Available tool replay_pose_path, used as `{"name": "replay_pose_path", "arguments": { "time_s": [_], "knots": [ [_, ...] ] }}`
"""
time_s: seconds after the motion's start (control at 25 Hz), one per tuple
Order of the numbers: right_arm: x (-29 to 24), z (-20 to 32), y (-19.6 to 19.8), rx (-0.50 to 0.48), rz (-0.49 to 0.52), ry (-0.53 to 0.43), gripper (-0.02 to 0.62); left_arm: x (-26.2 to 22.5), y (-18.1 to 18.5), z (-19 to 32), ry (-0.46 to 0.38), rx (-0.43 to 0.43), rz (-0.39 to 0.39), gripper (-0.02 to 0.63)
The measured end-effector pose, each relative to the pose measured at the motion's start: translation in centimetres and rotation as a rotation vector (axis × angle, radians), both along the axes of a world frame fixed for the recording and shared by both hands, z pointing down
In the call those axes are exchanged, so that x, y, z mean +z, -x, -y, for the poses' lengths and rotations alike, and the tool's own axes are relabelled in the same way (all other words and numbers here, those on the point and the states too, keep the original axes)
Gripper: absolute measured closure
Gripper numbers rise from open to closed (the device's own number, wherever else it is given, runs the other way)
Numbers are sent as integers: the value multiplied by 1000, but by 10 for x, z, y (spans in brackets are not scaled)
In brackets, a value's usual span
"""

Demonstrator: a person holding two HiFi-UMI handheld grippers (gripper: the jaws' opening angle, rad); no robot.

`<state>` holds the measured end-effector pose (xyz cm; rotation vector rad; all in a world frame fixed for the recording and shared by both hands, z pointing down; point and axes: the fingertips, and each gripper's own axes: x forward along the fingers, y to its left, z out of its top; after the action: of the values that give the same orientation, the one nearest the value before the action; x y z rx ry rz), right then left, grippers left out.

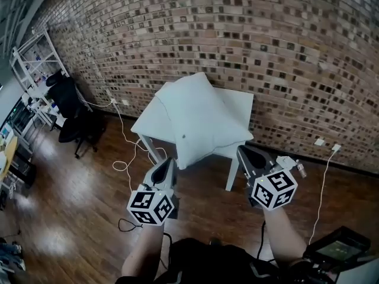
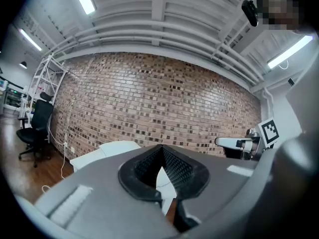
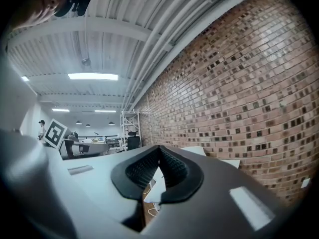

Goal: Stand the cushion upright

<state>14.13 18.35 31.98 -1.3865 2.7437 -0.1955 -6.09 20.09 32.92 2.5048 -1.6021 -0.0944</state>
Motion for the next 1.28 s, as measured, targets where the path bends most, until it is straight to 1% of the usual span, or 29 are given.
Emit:
{"name": "replay_pose_path", "arguments": {
  "time_s": [0.12, 0.24, 0.36, 0.56, 0.68, 0.84, 1.0, 1.16, 1.28],
  "knots": [
    [9, 17, 2, -10, 11, 16, 589, 5, 2, 16, 13, 0, 14, 600],
    [17, 40, 5, -16, 6, 35, 589, 6, 14, 36, 25, -31, -15, 600],
    [16, 71, 13, -3, 6, 27, 589, 2, 30, 65, 6, -43, -43, 600],
    [12, 136, 24, 36, 2, 4, 589, 4, 45, 130, -28, -16, -80, 600],
    [8, 174, 42, 25, -7, 1, 589, 2, 58, 169, -38, -3, -87, 600],
    [6, 229, 65, 26, -12, -1, 589, 2, 75, 221, -32, 29, -91, 600],
    [9, 283, 89, 37, -13, 8, 589, 3, 96, 271, -29, 14, -62, 600],
    [7, 316, 110, 39, -17, 13, 589, 4, 113, 310, -22, 29, -74, 600],
    [10, 337, 115, 40, -43, 33, 589, 12, 122, 336, -4, 21, -78, 600]
  ]
}}
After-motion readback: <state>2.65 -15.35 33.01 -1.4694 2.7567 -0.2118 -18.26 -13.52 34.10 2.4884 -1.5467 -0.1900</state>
